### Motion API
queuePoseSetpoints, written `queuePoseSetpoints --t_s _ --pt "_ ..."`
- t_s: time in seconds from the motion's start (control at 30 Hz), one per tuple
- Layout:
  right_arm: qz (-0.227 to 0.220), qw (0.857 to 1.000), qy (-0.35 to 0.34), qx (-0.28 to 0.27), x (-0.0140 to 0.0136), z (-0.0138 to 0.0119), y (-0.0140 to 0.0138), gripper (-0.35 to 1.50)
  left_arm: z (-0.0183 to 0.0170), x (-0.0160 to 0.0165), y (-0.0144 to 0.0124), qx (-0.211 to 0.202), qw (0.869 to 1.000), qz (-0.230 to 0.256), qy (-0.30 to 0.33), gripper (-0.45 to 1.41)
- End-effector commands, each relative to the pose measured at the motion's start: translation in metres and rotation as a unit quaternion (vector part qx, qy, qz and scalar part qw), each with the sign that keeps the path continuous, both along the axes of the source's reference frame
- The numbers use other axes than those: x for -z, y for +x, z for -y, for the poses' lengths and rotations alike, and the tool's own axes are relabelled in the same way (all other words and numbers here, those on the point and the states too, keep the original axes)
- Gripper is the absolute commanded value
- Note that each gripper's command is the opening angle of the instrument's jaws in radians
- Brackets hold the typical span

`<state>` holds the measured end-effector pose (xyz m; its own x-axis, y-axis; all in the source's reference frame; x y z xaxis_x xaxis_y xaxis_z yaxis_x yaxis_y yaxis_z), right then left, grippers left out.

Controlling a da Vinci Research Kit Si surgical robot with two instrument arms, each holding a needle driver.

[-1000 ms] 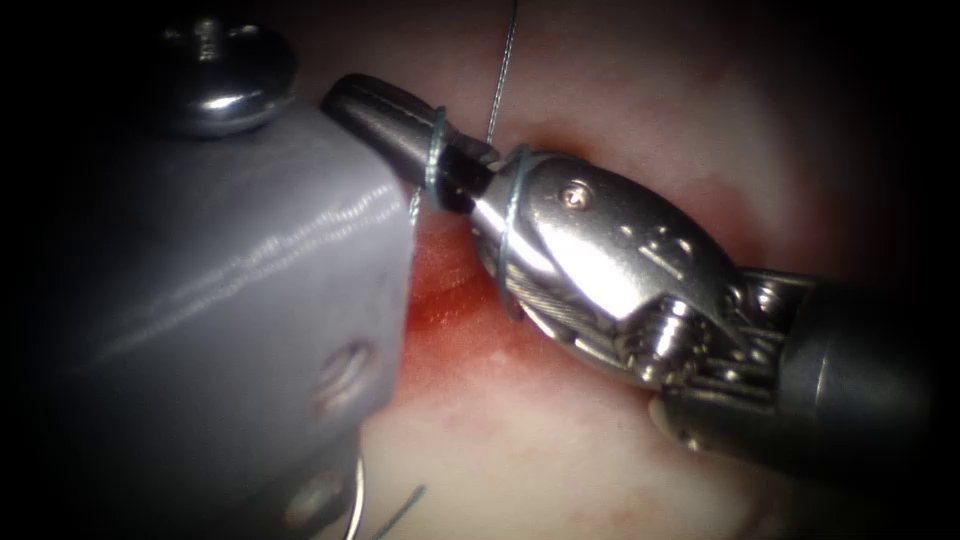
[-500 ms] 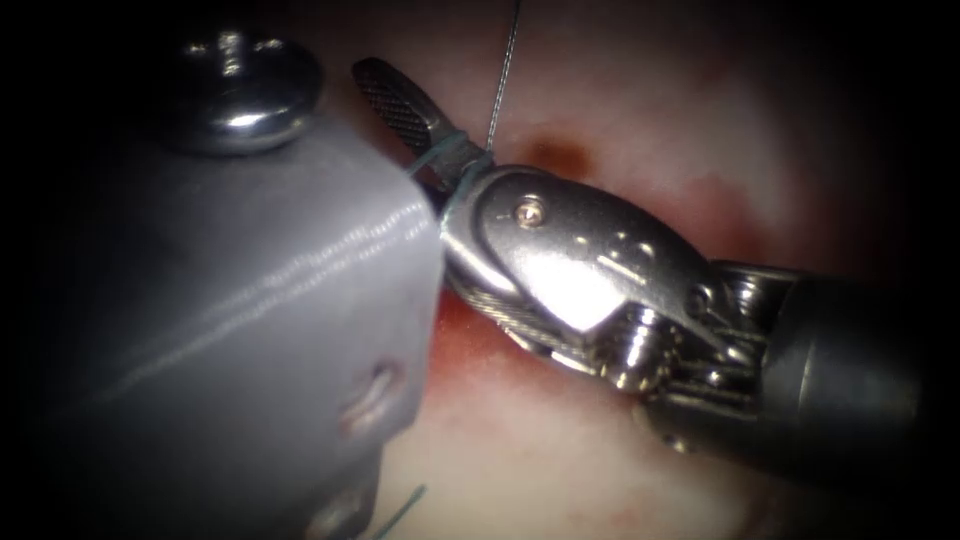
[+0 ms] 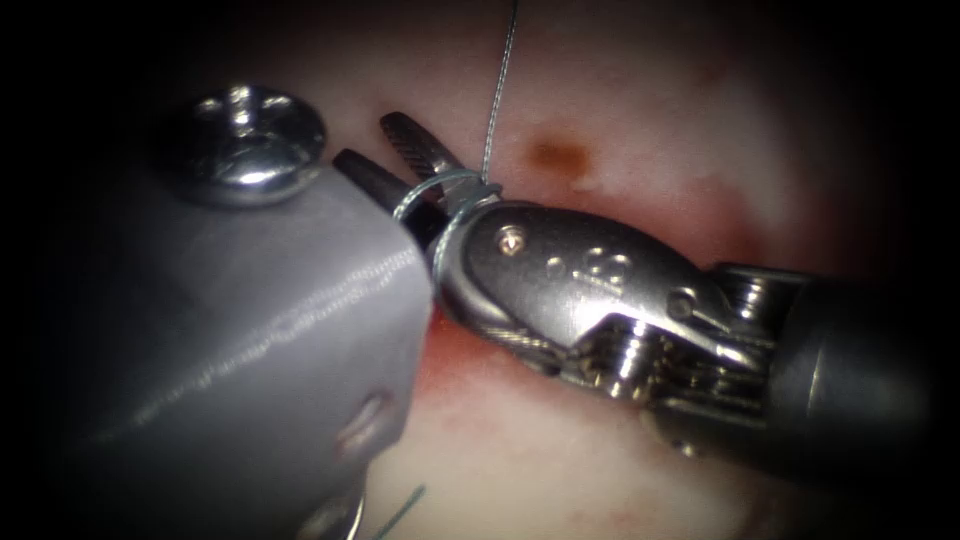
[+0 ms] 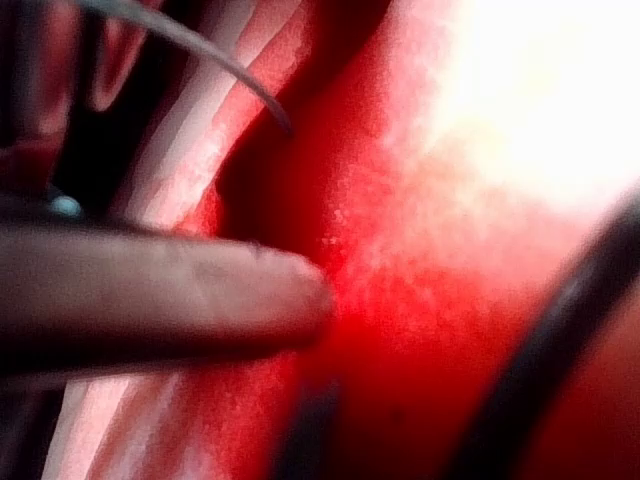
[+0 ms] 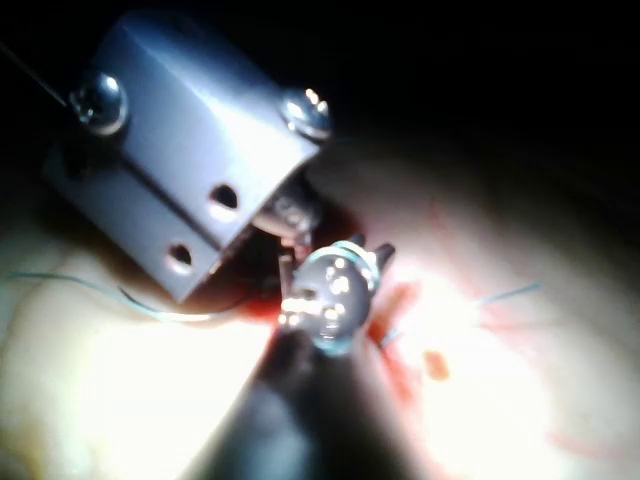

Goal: Wound Closure
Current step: Grab the short tail with the right gripper.

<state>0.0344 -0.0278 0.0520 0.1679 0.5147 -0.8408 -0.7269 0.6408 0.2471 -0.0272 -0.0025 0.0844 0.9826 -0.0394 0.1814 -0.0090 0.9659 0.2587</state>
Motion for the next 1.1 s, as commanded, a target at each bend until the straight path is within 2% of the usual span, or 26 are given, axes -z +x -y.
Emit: queuePoseSetpoints --t_s 0.03,0.23,0.4,0.47,0.6,0.7,0.9,1.1 --pt "0.001 1.0 0.011 -0.014 0.0002 -0.0006 0.001 0.11 -0.0011 0.0002 -0.0002 0.0 1.0 -0.004 -0.005 -0.45" --pt "0.03 0.998 0.042 -0.047 -0.0003 -0.0002 -0.0001 0.09 -0.0013 0.0 0.0009 -0.006 1.0 -0.019 -0.008 -0.45" --pt "0.039 0.996 0.041 -0.064 -0.0005 0.0004 -0.0011 0.12 -0.0019 -0.0003 0.0024 -0.017 0.999 -0.031 -0.015 -0.45" --pt "0.043 0.996 0.038 -0.071 -0.0008 0.0009 -0.0019 0.19 -0.0025 -0.0002 0.0035 -0.025 0.999 -0.032 -0.016 -0.45" --pt "0.047 0.996 0.032 -0.071 -0.0013 0.0008 -0.0027 0.16 -0.0031 0.0002 0.0046 -0.022 0.999 -0.034 -0.012 -0.45" --pt "0.047 0.996 0.03 -0.07 -0.0018 0.001 -0.0029 0.19 -0.003 0.0003 0.0045 -0.022 0.999 -0.034 -0.012 -0.45" --pt "0.083 0.995 0.019 -0.056 -0.0031 0.0016 -0.003 0.26 -0.0031 0.0011 0.0044 -0.021 0.999 -0.033 -0.008 -0.45" --pt "0.09 0.994 0.014 -0.061 -0.0033 0.0016 -0.0029 0.34 -0.0027 0.0015 0.0042 -0.019 0.999 -0.033 -0.007 -0.45"
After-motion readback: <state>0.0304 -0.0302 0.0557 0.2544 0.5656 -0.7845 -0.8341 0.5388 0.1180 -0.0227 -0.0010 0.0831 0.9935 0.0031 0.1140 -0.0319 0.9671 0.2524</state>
